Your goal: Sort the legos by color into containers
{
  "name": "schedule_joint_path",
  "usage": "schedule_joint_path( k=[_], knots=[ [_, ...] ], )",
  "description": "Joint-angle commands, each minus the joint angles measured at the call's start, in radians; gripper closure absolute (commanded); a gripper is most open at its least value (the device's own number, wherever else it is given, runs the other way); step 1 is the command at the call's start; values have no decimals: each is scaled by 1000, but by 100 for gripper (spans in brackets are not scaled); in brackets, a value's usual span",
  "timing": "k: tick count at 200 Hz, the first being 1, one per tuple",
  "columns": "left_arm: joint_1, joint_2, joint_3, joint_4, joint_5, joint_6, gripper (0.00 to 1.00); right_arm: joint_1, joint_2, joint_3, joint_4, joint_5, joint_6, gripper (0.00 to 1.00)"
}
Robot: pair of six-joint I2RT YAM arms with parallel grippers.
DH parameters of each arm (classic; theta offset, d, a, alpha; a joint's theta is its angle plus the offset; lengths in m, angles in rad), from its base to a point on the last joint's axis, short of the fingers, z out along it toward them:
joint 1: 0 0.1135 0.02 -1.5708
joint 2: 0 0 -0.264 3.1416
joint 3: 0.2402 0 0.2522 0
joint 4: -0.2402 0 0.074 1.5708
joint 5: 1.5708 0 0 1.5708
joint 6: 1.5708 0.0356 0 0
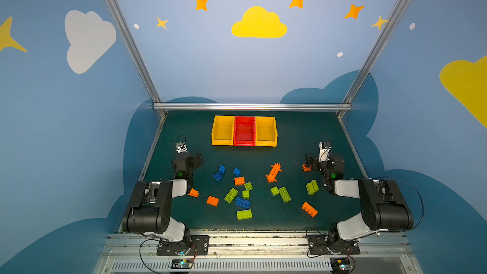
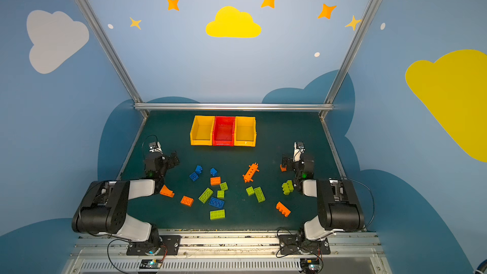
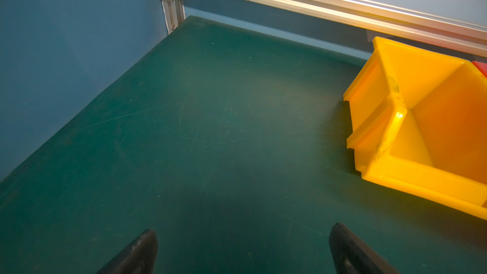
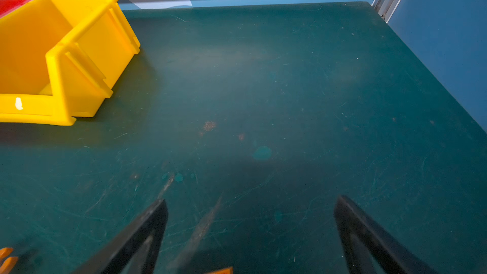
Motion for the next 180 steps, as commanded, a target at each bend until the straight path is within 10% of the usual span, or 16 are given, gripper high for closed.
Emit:
schedule_joint_path(
  k=[1, 180],
  knots=[
    [2, -3, 8, 5, 9, 3, 0, -4, -16, 7, 13, -8, -3, 4],
    [-7, -44, 42, -91, -4, 13, 0, 0, -126, 70, -207, 52, 25, 4]
  ],
)
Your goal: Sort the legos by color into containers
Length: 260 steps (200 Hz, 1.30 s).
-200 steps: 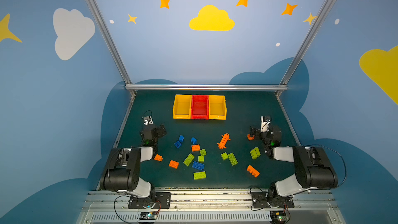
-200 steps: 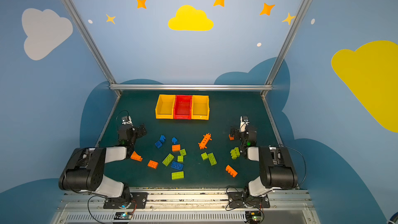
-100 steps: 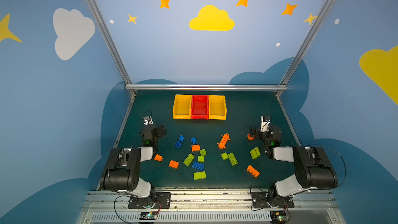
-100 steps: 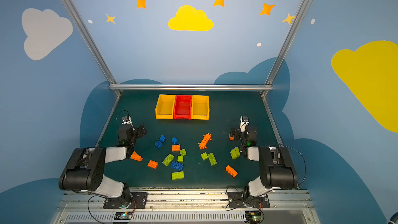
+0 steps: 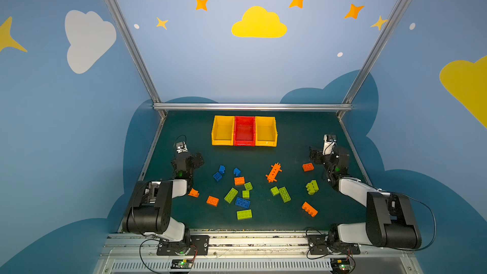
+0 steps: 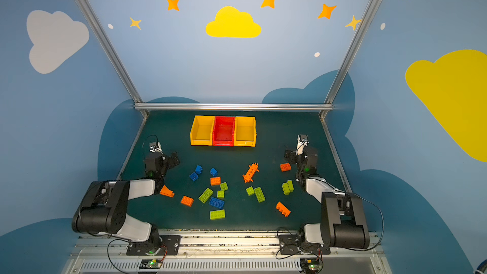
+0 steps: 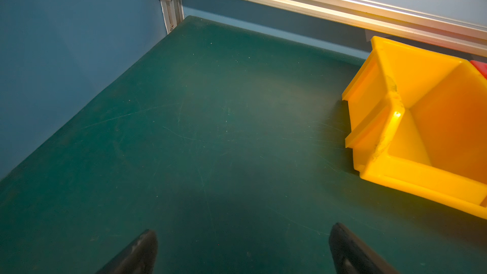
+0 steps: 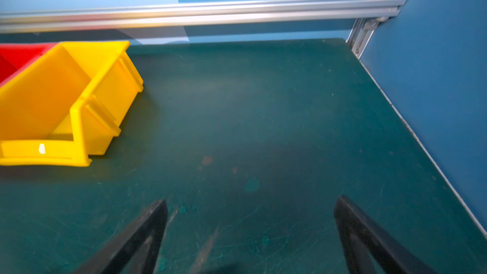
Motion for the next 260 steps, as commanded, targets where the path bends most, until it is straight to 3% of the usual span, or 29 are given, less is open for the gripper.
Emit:
schedule_joint_path(
  k=[1, 27, 42, 90, 102, 128, 161, 188, 218, 260],
  knots=[
    [-2, -45, 46, -95, -6, 10, 0, 0, 30, -23, -6, 9, 15, 4],
    [4, -54, 37, -91, -61, -23, 0, -3, 103, -61, 113, 29, 18, 4],
    [5, -26, 49, -84, -47, -19, 0, 0, 150, -110, 280, 23, 21, 4],
    [3, -29, 39, -71, -54, -19, 0, 10, 122, -93, 217, 25, 1, 4],
    [2, -45, 36, -76, -61, -17, 0, 26, 78, -64, 140, 35, -14, 4],
    [-39, -154, 54, -185, -97, 18, 0, 60, -49, 104, -258, 156, -2, 4],
    [-168, -288, 119, -371, -155, 8, 0, 81, -100, 364, -748, 238, 103, 4],
    [-372, -371, 163, -494, -155, -61, 0, 94, -84, 452, -1021, 217, 243, 4],
    [-581, -445, 151, -568, -95, -199, 0, 154, -68, 410, -1089, 168, 266, 5],
    [-820, -518, 112, -643, -131, -223, 0, 164, -54, 329, -1047, 86, 260, 7]
  ],
)
